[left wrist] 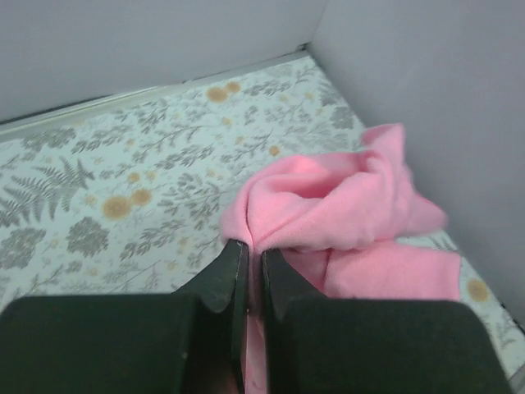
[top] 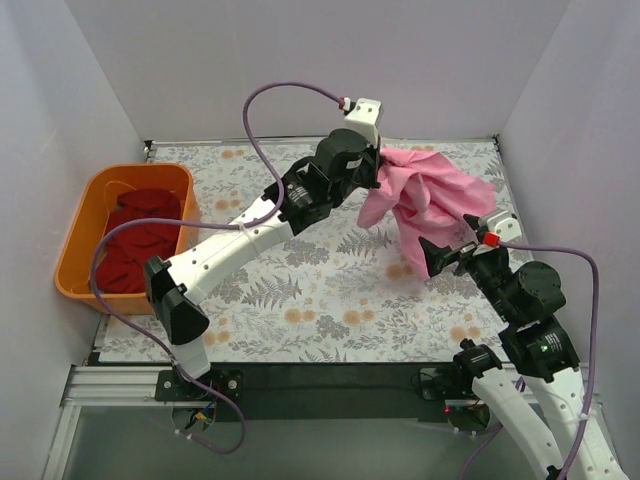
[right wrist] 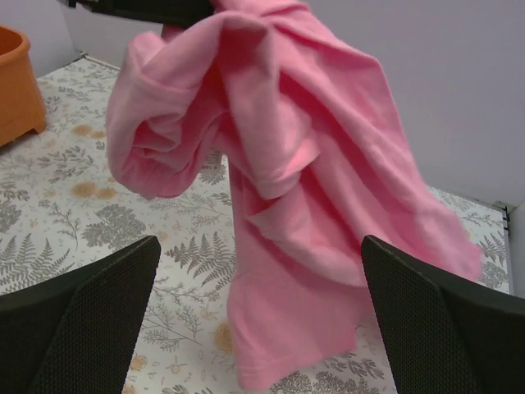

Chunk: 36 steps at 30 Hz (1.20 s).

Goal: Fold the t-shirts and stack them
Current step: Move the tshirt to the center of the board, then flatten the tshirt out

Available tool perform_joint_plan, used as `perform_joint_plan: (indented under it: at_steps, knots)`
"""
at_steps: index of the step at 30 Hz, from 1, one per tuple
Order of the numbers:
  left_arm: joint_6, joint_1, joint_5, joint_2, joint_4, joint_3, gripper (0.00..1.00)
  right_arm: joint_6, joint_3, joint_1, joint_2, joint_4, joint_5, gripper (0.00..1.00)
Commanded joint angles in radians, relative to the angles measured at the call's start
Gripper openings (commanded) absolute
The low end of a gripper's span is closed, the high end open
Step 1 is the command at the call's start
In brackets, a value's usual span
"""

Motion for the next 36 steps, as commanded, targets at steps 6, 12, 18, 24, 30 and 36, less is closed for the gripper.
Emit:
perform_joint_plan:
  at_steps: [6, 12, 18, 24, 30, 36]
  knots:
    - [-0.056, 0.173, -0.161, -0.086, 0.217, -0.413, 0.25, 0.053, -0.022, 0.005, 0.069, -0.021, -0.005, 0.98]
    - [-0.118, 0.222, -0.177, -0.146, 0.199, -0.516, 0.79, 0.12, -0.017, 0.005, 0.188, -0.114, -0.022, 0.98]
    - [-0.296, 0.219, -0.141, -0.334, 0.034, -0.703, 0.83, 0.177, -0.031, 0.004, 0.354, -0.187, -0.118, 0.92]
    - [-0.467, 0.121, 0.038, -0.382, -0.031, -0.912, 0.83, 0.214, -0.043, 0.007, 0.582, -0.237, -0.235, 0.71]
    - [-0.514, 0.057, 0.029, -0.188, -0.016, -0.892, 0.8, 0.265, -0.063, 0.007, 0.664, -0.251, -0.097, 0.66]
    - [-0.511, 0.037, 0.0, 0.013, -0.003, -0.8, 0.74, 0.277, -0.079, 0.007, 0.678, -0.249, -0.008, 0.64]
